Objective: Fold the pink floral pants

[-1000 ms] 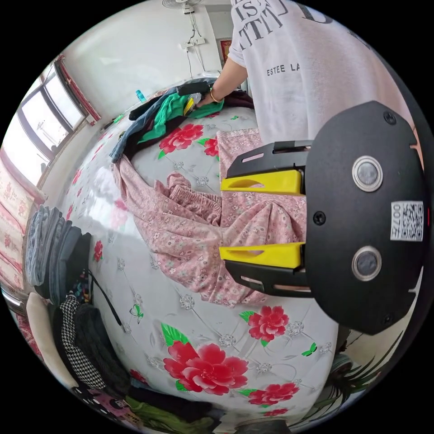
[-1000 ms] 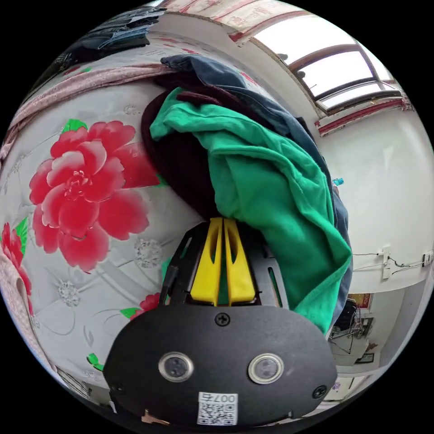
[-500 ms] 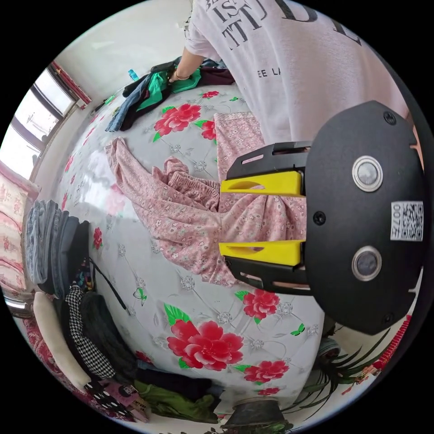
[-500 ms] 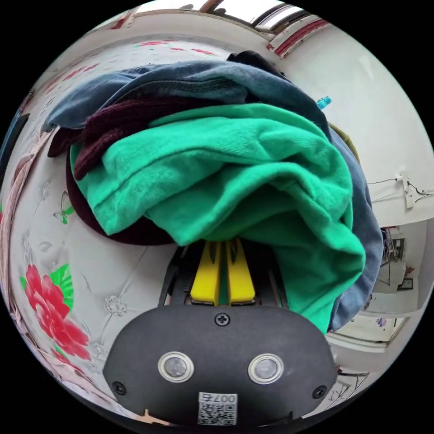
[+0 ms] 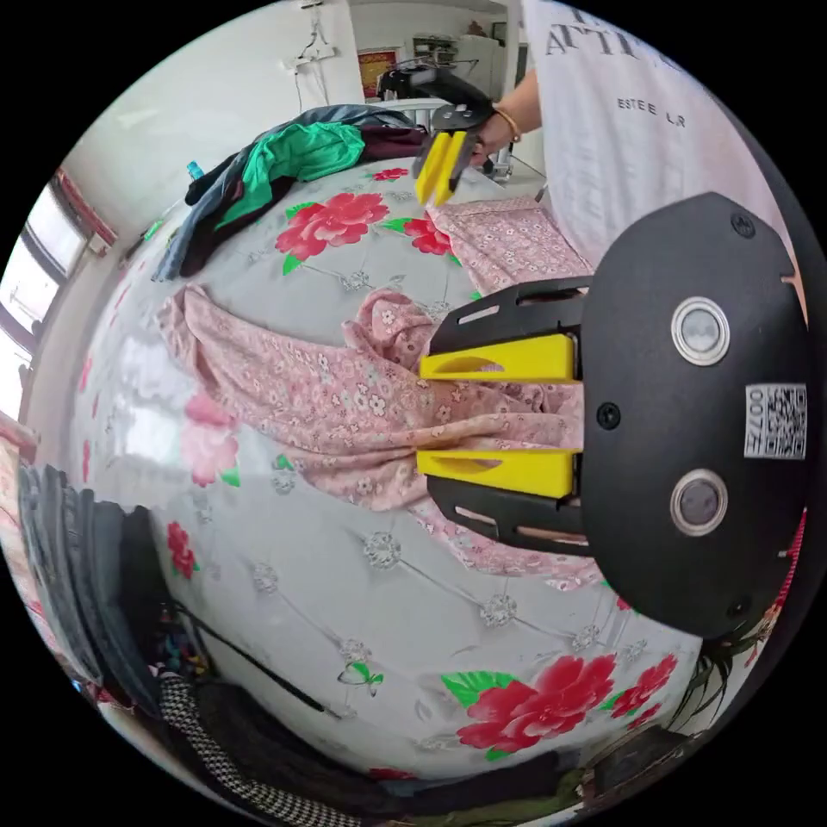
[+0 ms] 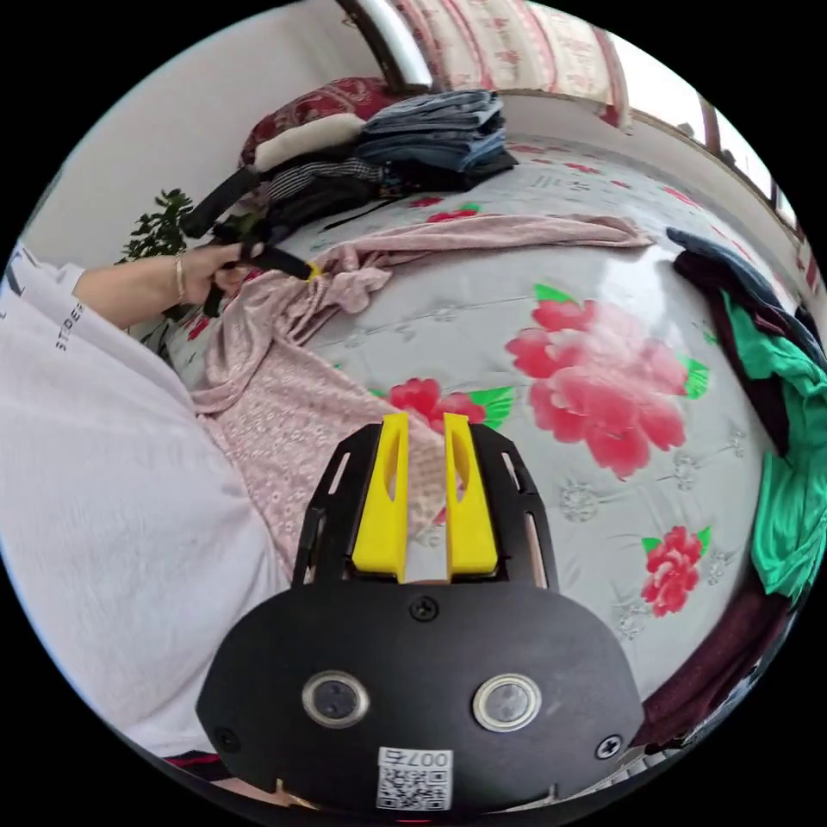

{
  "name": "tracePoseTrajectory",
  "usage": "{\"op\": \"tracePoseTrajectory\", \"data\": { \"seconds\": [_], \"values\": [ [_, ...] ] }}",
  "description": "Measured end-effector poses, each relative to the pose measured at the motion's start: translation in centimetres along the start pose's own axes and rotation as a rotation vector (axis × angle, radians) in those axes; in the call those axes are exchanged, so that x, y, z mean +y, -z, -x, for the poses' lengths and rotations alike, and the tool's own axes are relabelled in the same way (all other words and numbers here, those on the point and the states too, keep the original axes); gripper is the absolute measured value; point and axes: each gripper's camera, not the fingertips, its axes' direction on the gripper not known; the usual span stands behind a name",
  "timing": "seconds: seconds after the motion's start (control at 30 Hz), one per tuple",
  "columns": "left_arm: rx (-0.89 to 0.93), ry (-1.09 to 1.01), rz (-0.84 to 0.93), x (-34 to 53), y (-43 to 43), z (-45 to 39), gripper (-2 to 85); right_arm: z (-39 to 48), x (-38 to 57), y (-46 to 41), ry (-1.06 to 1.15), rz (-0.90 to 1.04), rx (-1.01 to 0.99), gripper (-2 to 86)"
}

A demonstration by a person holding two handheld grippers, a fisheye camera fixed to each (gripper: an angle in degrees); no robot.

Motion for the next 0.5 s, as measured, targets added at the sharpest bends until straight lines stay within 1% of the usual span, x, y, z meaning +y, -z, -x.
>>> {"op": "tracePoseTrajectory", "data": {
  "seconds": [0.03,0.07,0.1,0.13,0.17,0.2,0.23,0.3,0.33,0.4,0.43,0.47,0.5],
  "values": [
    [0.025,0.024,-0.014,0.2,0.4,0.2,7.1,1.9,0.8,-0.5,0.052,0.042,-0.038,5.7],
    [0.090,0.056,-0.057,0.8,1.7,0.4,3.1,3.3,1.5,-1.3,0.080,0.110,-0.039,6.3],
    [0.191,0.041,-0.119,1.8,3.3,0.2,0.8,3.9,1.9,-1.8,0.095,0.149,-0.025,6.4],
    [0.251,0.032,-0.154,2.3,4.2,0.1,0.4,4.8,3.0,-2.8,0.121,0.216,0.037,6.3],
    [0.371,0.018,-0.228,3.3,6.3,-0.1,-0.1,5.7,4.2,-2.4,0.142,0.143,0.119,5.8],
    [0.471,0.010,-0.305,4.2,8.5,-0.2,-0.4,6.0,4.7,-2.5,0.148,0.143,0.146,5.1],
    [0.516,0.007,-0.346,4.7,9.6,-0.3,-0.5,6.3,5.4,-2.2,0.138,0.126,0.158,3.8],
    [0.633,-0.010,-0.514,6.7,14.5,-0.1,-0.6,5.7,5.8,-1.7,0.077,0.129,0.158,1.5],
    [0.638,-0.007,-0.561,7.5,15.8,0.1,-0.7,5.0,5.8,-1.3,0.030,0.157,0.160,0.9],
    [0.591,0.017,-0.729,11.2,20.6,1.7,-0.8,3.8,5.6,0.4,-0.036,0.160,0.132,0.3],
    [0.566,0.033,-0.764,12.4,21.5,2.3,-0.7,3.2,5.7,2.8,-0.058,0.085,0.112,0.1],
    [0.498,0.076,-0.829,15.0,23.1,3.9,-0.7,2.7,5.8,6.0,-0.077,-0.015,0.091,0.0],
    [0.420,0.129,-0.871,17.7,24.0,5.6,-0.5,2.6,5.8,7.6,-0.078,-0.058,0.084,-0.1]
  ]
}}
